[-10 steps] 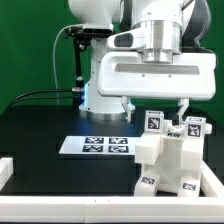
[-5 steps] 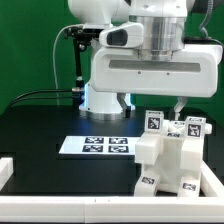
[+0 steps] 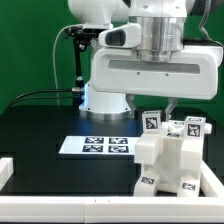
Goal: Assemble chair
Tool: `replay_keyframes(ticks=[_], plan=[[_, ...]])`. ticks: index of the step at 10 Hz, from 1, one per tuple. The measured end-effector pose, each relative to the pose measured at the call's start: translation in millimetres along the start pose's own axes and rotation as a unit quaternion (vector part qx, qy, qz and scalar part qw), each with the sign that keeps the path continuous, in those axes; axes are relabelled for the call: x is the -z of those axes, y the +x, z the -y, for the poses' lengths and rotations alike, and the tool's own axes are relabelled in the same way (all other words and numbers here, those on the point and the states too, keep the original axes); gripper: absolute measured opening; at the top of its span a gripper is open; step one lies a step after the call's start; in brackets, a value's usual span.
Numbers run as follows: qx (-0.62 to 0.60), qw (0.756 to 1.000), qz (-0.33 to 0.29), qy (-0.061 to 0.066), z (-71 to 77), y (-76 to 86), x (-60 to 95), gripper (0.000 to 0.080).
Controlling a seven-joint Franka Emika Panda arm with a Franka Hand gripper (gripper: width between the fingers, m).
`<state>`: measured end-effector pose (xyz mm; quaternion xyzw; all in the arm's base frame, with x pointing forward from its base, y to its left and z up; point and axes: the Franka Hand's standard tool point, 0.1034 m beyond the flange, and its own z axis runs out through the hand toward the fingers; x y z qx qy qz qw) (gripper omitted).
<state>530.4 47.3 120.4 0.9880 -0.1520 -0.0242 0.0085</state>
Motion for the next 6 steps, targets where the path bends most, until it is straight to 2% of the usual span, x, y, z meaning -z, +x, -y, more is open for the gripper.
replay_keyframes(ticks=[3, 6], plan=[[-0.098, 0.995, 0.0, 0.0, 0.3, 0.0, -0.1, 0.0282], [-0.258, 0.966, -0.001, -0.001, 4.9, 1.1, -0.2, 0.0282]])
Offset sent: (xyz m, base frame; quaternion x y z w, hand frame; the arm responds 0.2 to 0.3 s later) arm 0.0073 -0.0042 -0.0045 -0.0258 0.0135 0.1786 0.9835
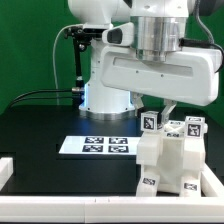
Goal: Assemble chair
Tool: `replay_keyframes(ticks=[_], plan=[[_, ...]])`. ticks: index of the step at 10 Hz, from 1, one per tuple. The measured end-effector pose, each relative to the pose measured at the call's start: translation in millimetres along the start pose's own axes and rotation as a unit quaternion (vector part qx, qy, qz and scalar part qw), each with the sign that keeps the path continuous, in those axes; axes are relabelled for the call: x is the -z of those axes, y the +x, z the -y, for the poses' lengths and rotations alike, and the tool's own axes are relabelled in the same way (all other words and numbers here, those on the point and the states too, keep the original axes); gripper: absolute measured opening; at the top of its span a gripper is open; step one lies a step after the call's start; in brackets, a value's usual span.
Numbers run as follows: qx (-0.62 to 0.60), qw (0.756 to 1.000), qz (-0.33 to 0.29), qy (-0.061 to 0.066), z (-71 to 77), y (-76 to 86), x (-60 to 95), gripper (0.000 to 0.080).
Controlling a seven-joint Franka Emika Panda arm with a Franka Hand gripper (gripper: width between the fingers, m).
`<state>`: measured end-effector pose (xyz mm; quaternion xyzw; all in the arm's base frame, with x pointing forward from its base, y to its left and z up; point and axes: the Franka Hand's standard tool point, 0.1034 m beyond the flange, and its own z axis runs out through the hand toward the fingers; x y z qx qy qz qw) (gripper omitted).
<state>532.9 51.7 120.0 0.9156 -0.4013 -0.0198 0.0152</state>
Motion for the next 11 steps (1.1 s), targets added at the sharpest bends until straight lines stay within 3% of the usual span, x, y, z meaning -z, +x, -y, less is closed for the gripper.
replay_keyframes(ticks=[2, 5, 6, 7, 8, 9, 10, 11], plan=[[-0.14, 0.99, 0.011, -0.001, 1.4, 1.7, -0.2, 0.0282], [-0.305, 0.95, 0.039, 0.042, 5.8, 8.3, -0.8, 0.0284], [-0.302, 0.952, 0.039, 0.042, 6.8, 7.0, -0.8, 0.0338], [-0.298, 0.953, 0.039, 0.042, 6.7, 6.8, -1.3, 0.0338], [-0.277, 0.959, 0.038, 0.042, 7.1, 6.3, -1.5, 0.0524], [-0.211, 0.976, 0.033, 0.041, 10.1, 0.6, -1.5, 0.0524], [-0.129, 0.99, 0.032, 0.046, 13.9, -4.3, -1.1, 0.0623], [-0.03, 0.998, 0.031, 0.049, 16.3, -9.4, 0.0, 0.0644]])
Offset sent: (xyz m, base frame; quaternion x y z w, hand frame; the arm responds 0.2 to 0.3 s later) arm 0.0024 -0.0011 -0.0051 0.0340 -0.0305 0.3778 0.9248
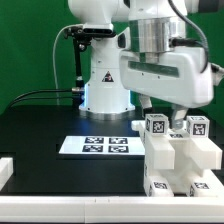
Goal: Assemble chair
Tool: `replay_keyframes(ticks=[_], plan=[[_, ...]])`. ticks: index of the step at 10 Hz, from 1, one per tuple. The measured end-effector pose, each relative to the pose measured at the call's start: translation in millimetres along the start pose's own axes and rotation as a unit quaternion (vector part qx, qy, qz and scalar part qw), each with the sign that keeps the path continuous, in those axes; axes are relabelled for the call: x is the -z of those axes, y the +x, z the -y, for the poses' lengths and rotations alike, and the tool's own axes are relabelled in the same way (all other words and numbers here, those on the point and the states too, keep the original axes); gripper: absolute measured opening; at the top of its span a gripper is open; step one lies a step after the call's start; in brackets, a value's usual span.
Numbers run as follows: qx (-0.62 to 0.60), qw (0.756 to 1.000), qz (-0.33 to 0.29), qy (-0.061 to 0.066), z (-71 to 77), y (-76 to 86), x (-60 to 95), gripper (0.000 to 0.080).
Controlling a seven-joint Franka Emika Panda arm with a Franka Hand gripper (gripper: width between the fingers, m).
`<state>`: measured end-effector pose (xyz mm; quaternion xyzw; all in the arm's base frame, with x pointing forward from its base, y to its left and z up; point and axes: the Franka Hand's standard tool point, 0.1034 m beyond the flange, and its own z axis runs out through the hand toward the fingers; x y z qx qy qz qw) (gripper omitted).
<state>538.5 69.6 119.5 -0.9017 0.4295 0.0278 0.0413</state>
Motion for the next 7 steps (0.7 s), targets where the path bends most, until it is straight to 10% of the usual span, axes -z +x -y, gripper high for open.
replay_keyframes(ticks=[7], plan=[[0.261, 0.965, -0.003, 0.0, -12.4, 17.8, 2.0, 0.0649]])
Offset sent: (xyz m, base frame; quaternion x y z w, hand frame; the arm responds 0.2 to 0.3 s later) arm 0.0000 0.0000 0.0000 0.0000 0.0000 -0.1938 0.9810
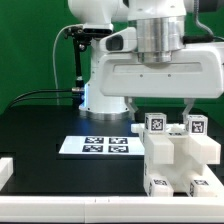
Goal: Assemble chair
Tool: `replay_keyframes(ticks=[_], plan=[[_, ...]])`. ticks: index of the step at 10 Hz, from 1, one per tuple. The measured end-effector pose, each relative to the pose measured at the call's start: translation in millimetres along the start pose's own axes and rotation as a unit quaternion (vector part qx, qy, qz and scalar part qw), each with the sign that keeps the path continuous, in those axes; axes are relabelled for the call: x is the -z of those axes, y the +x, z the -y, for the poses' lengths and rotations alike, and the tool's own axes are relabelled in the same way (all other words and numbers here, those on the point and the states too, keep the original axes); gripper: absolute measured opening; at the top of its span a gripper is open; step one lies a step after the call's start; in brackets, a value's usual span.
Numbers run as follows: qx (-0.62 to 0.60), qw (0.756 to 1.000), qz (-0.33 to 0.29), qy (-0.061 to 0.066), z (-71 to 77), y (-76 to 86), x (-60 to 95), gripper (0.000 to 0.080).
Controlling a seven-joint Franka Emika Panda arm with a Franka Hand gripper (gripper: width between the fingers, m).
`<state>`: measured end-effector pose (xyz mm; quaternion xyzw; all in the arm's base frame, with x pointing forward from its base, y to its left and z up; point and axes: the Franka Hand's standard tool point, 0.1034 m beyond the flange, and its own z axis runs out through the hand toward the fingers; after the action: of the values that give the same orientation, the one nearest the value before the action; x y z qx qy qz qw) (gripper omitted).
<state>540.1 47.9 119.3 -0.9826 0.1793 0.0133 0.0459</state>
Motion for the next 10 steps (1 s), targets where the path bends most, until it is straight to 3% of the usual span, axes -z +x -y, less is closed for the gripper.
replay_keyframes(ticks=[5, 7, 8, 10], plan=[[0.173, 0.985, -0.001, -0.011, -4.1, 1.5, -0.2, 0.0649], [0.15, 0.989, 0.0, -0.015, 0.5, 1.4, -5.8, 0.0649], [0.157, 0.987, 0.004, -0.02, 15.4, 1.5, -17.8, 0.0649], [0.152, 0.988, -0.001, -0.013, 9.5, -1.0, -7.2, 0.0649]])
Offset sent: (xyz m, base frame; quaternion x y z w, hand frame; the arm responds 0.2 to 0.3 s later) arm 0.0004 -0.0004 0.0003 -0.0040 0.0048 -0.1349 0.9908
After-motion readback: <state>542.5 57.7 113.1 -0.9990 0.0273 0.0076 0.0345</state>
